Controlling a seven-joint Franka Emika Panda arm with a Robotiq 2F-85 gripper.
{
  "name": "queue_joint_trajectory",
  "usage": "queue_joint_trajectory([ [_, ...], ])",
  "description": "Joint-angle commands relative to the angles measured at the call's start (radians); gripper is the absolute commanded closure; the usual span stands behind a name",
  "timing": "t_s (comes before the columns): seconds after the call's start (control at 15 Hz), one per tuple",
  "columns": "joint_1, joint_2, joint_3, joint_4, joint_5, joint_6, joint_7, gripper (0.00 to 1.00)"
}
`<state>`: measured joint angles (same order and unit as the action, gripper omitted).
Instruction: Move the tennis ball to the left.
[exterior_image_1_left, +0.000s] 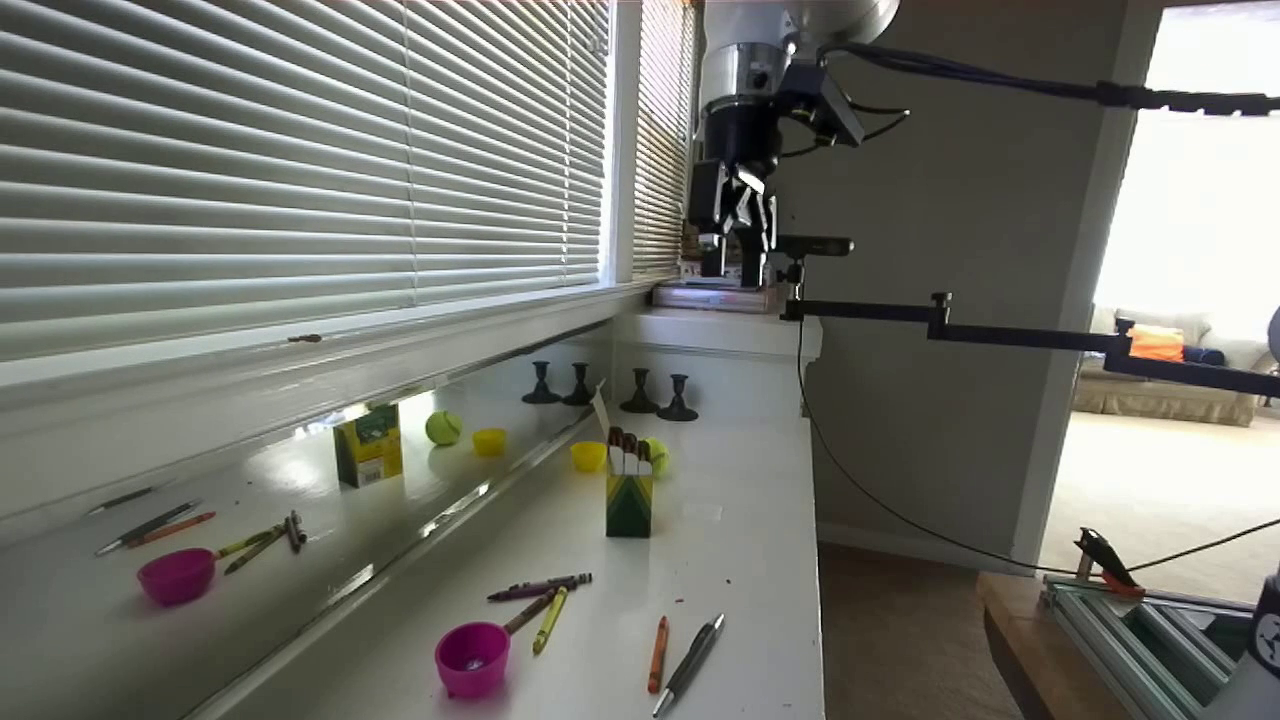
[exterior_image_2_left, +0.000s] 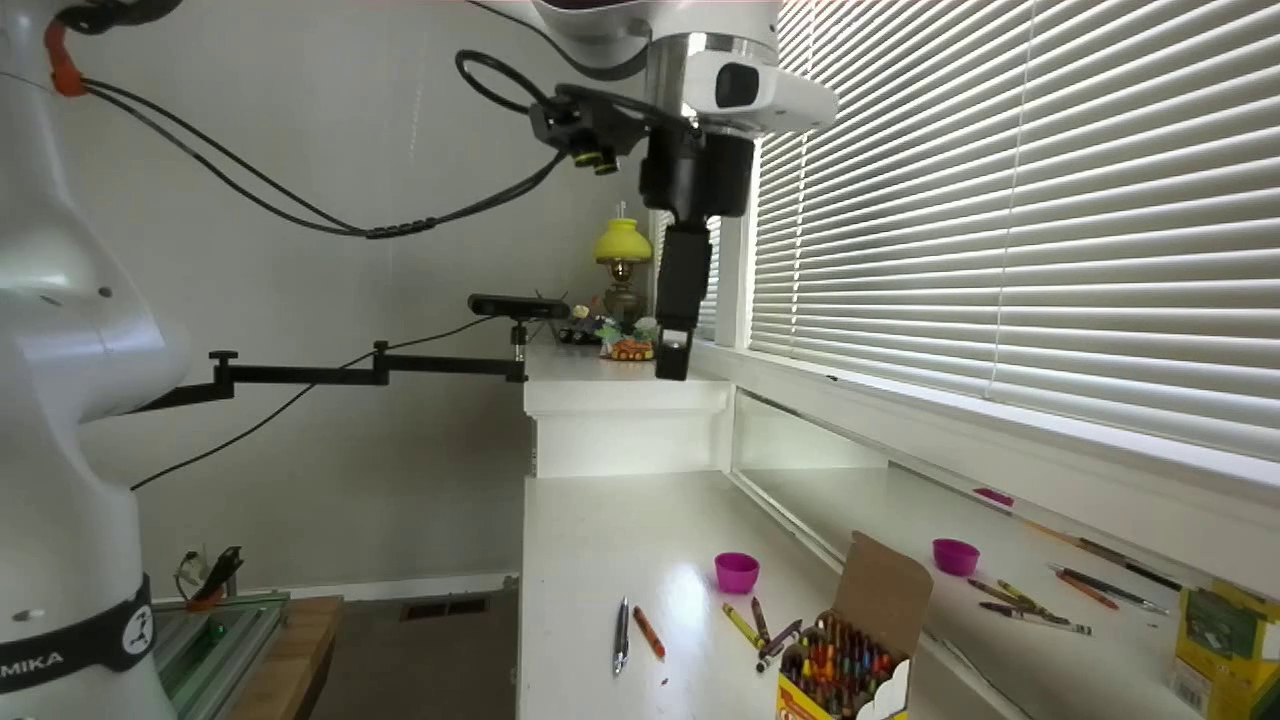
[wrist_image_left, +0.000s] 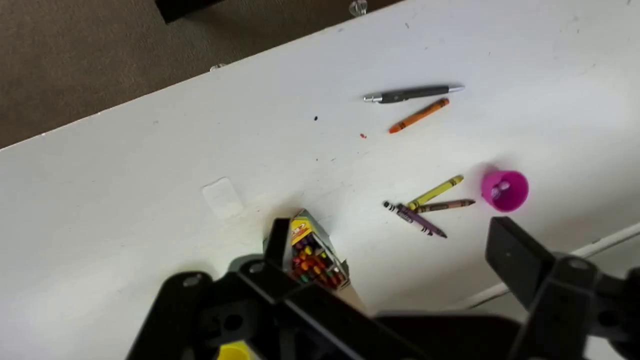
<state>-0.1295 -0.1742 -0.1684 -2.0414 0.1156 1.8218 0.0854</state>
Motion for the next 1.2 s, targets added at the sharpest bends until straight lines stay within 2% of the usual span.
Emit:
queue_joint_trajectory([
  [0.0, -0.041, 0.085, -0.027, 0.035, 0.052, 0.110, 0.080, 0.00],
  [0.13, -0.056, 0.124, -0.033, 0.035, 0.006, 0.169, 0.114, 0.00],
  [0.33, -0.073, 0.178, -0.043, 0.044, -0.014, 0.195, 0.161, 0.00],
  [0.6, -0.093, 0.239, -0.066, 0.058, -0.012, 0.179, 0.229, 0.00],
  [0.87, -0.112, 0.285, -0.096, 0.046, -0.033, 0.274, 0.309, 0.00],
  [0.93, -0.113, 0.290, -0.103, 0.033, -0.055, 0.339, 0.318, 0.00],
  [1.0, -0.111, 0.270, -0.095, 0.030, -0.010, 0.271, 0.264, 0.00],
  [1.13, -0.116, 0.288, -0.104, 0.030, -0.022, 0.318, 0.275, 0.00],
])
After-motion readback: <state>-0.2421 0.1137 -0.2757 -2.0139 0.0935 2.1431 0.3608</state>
